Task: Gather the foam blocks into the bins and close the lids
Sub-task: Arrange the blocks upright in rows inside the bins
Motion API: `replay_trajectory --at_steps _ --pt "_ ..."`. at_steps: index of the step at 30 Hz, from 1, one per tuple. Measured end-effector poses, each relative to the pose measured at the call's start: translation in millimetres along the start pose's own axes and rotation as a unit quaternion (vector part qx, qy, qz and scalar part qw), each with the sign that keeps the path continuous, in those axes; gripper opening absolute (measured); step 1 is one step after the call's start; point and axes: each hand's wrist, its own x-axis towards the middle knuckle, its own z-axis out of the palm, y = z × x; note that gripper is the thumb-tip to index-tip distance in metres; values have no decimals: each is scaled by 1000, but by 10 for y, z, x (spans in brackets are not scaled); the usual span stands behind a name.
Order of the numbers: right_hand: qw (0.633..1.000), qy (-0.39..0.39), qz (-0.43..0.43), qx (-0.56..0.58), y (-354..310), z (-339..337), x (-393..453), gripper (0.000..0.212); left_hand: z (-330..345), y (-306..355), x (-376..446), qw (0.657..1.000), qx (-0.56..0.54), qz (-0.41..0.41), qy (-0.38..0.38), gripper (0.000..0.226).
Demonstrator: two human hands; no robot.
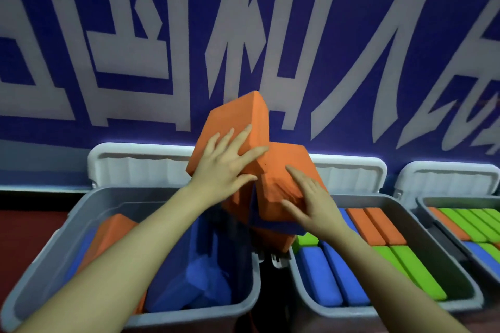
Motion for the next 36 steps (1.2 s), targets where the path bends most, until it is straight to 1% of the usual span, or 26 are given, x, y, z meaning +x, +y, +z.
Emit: replay_trajectory --at_steps 2,5,7,9,10,12,14,16,19,21,24,26,28,31,33,36 --pt "995 61 33 68 -15 -87 -14 66 16 138 104 999 4 32 -1 94" --pt "985 113 55 121 -71 -240 23 60 64 389 318 998 -8 66 -2 114" --pt "983 134 51 115 -64 -307 29 58 79 566 468 996 -19 86 -25 118" --pt "986 136 63 67 -22 -329 0 62 115 667 583 993 -4 93 -74 112" --pt "987 130 82 40 2 -326 -30 64 158 666 609 990 12 86 -112 108" --pt "987 107 116 1 52 -299 -110 67 214 589 580 981 34 39 -185 103" --pt "990 79 118 -18 64 -260 -180 67 256 461 491 976 12 -26 -217 102" --pt "990 66 117 -42 27 -220 -184 70 275 366 431 970 -16 -68 -233 102" --pt "983 88 146 -69 -96 -166 -69 74 272 338 450 967 -43 -93 -234 100" --pt "981 87 158 -68 -157 -159 -8 70 257 344 484 969 -53 -95 -224 94" --pt "984 95 144 -38 -131 -217 -37 62 242 409 437 977 -49 -87 -190 83" --pt "985 105 130 -38 -79 -273 -90 58 263 498 359 983 -37 -85 -161 78" --pt "984 88 136 -71 -37 -282 -117 53 299 575 323 985 -30 -85 -148 75" --pt "973 87 166 -139 -93 -253 -129 49 291 602 359 983 -1 -75 -165 73" --pt "969 97 148 -171 -185 -247 -104 49 216 549 375 981 -4 -78 -179 70" --pt "972 116 86 -183 -386 -244 7 47 75 428 235 986 -11 -73 -149 63"
